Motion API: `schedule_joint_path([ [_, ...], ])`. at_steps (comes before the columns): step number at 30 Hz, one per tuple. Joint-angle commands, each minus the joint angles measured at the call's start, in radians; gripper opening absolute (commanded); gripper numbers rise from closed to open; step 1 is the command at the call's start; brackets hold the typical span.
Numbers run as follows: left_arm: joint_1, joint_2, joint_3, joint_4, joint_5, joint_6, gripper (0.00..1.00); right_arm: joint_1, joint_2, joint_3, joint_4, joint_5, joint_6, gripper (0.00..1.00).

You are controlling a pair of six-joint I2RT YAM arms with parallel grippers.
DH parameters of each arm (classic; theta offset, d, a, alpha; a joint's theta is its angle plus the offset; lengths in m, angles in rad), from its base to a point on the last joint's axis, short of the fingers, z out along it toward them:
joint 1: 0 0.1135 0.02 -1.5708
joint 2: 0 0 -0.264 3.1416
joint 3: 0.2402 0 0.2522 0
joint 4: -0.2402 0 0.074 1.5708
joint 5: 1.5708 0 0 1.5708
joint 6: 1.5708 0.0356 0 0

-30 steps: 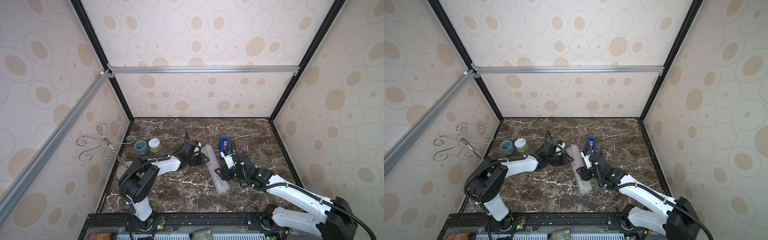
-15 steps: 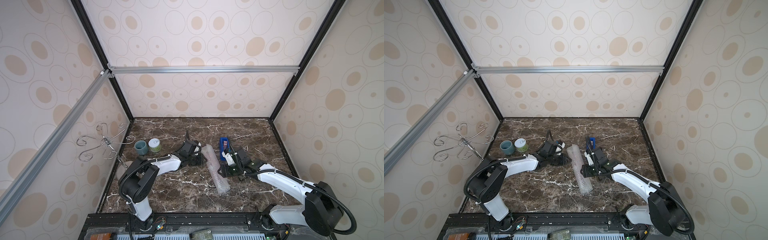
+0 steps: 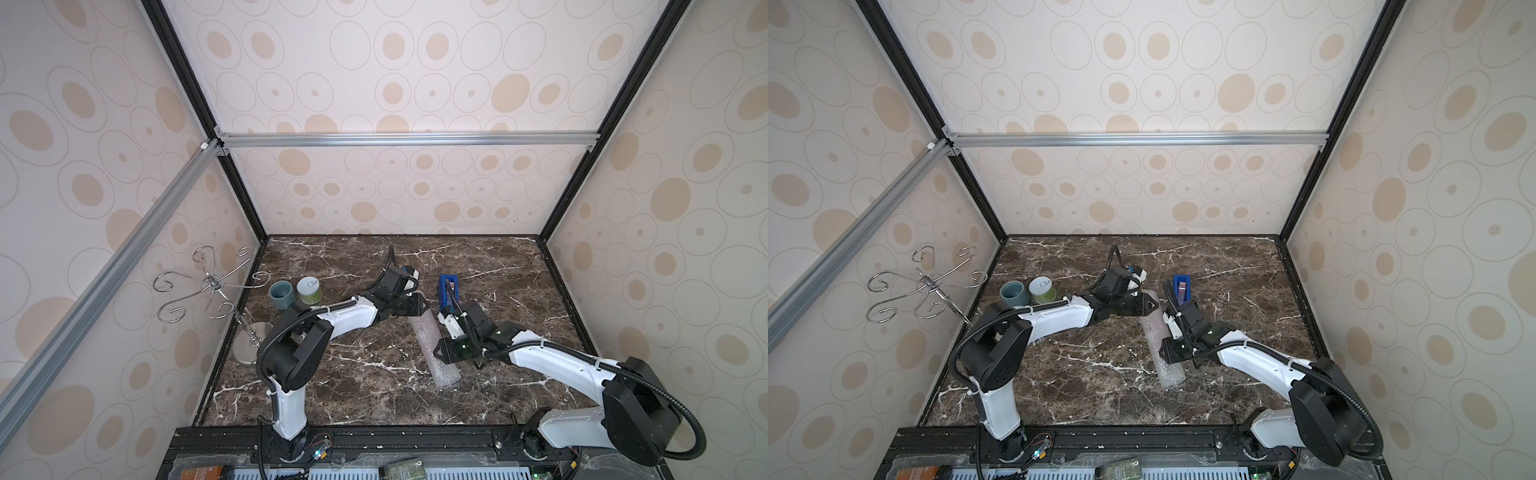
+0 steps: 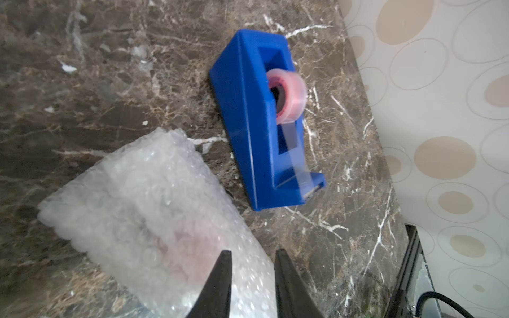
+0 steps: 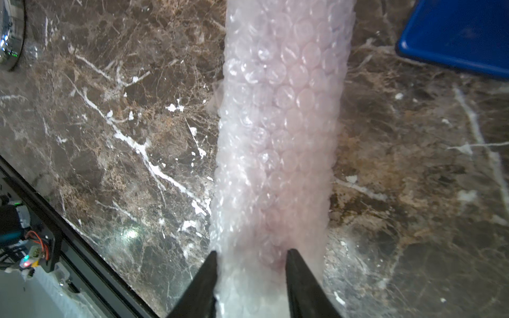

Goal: Wrap wine bottles in bubble wrap
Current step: Adjust the bubble wrap at the center of the board.

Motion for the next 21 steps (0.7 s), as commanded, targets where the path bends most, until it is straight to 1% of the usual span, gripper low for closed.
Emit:
schedule_joint_path([
  [1, 0.017, 0.051, 0.028, -0.015, -0.04, 0.01, 0.29, 0.019, -0.017, -0.032, 0.018, -0.029, 0.02, 0.34],
  [5, 0.034, 0.093, 0.019, -0.008, -0.045, 0.007, 0.31, 0.038, -0.027, -0.067, 0.042, -0.038, 0.049, 0.33],
  [6, 0.037, 0.098, 0.012, 0.0, -0.043, 0.007, 0.31, 0.045, -0.028, -0.07, 0.046, -0.039, 0.055, 0.35],
  [8, 0.043, 0.104, 0.002, 0.014, -0.039, 0.007, 0.31, 0.061, -0.035, -0.073, 0.054, -0.037, 0.063, 0.43],
  [12, 0.059, 0.104, -0.024, 0.054, -0.029, 0.016, 0.31, 0.087, -0.059, -0.078, 0.092, -0.055, 0.082, 0.49],
  [16, 0.076, 0.113, -0.025, 0.103, 0.045, 0.048, 0.31, 0.089, -0.106, -0.092, 0.161, -0.097, 0.112, 0.54],
  [18, 0.078, 0.122, -0.006, 0.093, 0.067, 0.076, 0.32, 0.09, -0.148, -0.084, 0.154, -0.075, 0.117, 0.55],
  [21, 0.078, 0.121, 0.006, 0.077, 0.099, 0.106, 0.32, 0.07, -0.218, -0.055, 0.098, 0.041, 0.126, 0.55],
])
